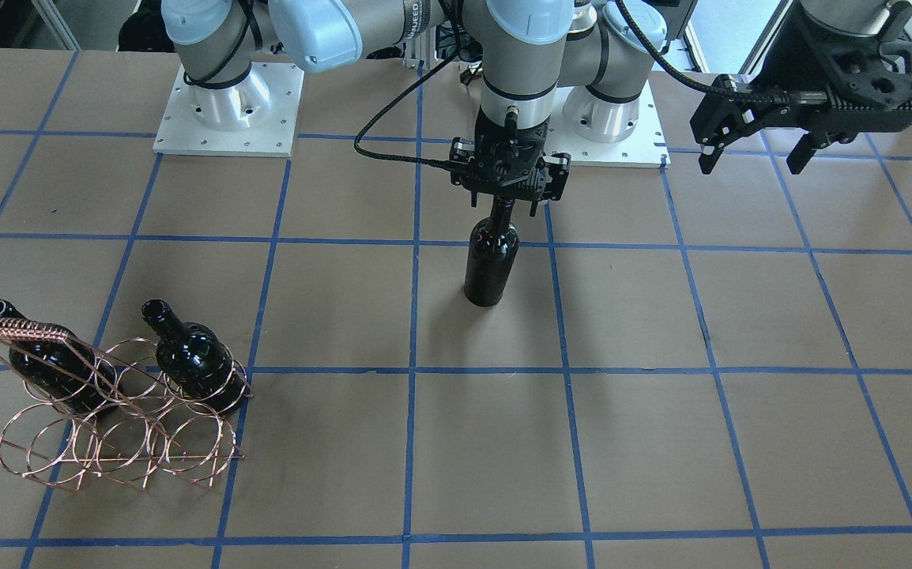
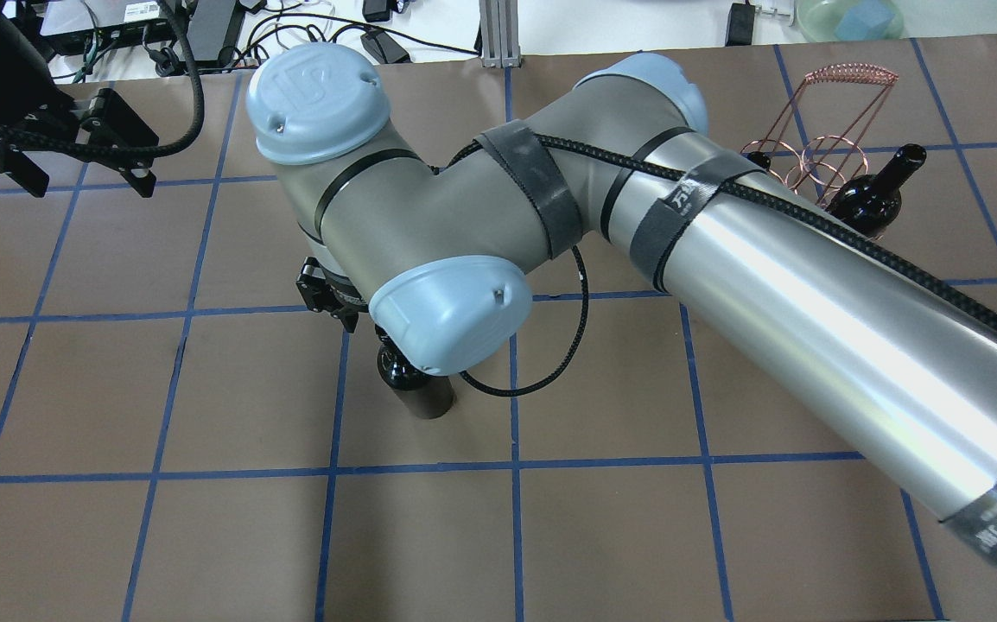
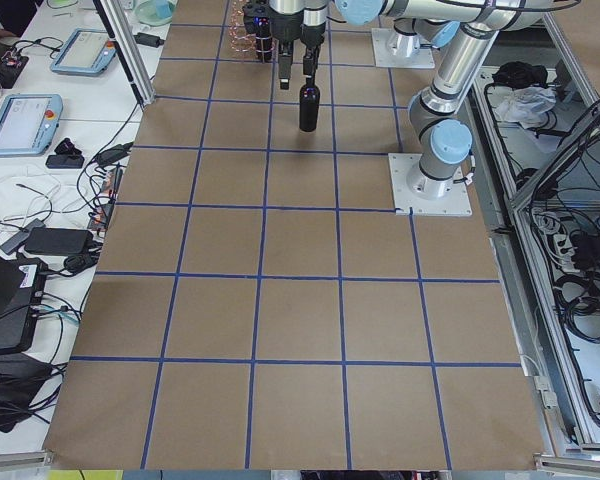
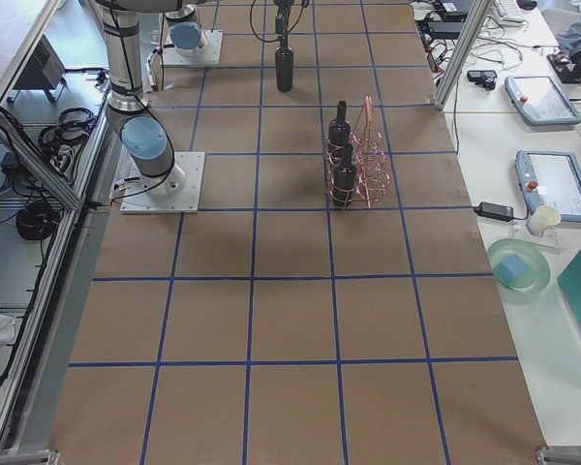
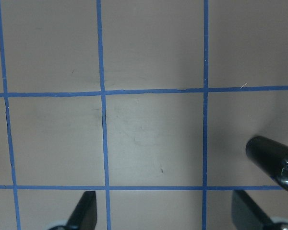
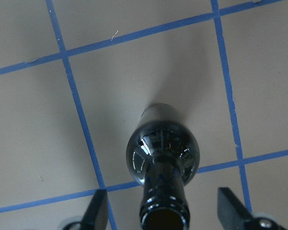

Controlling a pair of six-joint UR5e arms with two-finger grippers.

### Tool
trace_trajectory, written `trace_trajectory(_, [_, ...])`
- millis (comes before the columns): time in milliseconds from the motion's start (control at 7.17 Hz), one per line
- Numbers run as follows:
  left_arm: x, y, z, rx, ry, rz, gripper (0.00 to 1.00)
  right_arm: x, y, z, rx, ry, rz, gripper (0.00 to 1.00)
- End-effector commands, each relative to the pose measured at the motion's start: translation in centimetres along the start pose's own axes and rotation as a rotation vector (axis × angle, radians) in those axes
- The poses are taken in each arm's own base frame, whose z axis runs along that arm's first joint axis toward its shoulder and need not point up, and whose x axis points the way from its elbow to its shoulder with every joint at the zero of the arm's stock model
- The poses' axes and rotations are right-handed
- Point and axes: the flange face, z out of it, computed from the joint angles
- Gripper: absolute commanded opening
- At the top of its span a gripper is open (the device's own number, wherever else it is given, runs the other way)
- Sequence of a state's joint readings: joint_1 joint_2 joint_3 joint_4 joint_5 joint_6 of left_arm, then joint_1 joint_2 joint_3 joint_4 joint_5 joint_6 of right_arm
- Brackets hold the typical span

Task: Place wine into wine basket
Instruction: 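Lower the right gripper over the upright bottle and grasp its base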

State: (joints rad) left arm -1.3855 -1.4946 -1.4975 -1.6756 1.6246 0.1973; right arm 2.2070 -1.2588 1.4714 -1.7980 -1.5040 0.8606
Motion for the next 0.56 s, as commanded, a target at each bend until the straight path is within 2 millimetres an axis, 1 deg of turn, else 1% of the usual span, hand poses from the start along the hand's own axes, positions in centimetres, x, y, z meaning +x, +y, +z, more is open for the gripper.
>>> trace_trajectory(0, [0.1, 0.05, 0.21, -0.004, 0.01, 0.001, 1.0, -0.05, 0.04, 0.04, 0.004, 0.003, -0.01, 0.63])
trace_trajectory(140, [0.1, 0.05, 0.21, -0.004, 0.01, 0.001, 1.0, 0.17, -0.24, -0.34, 0.009, -0.002, -0.005, 0.45])
trace_trajectory(279, [0.12, 0.04, 0.21, -0.004, 0.012, 0.002, 1.0, 0.2, -0.22, -0.44, 0.011, -0.002, -0.016, 0.44])
trace_trajectory(419, [0.12, 0.04, 0.21, -0.004, 0.012, 0.002, 1.0, 0.3, -0.34, -0.44, 0.022, 0.008, -0.018, 0.41])
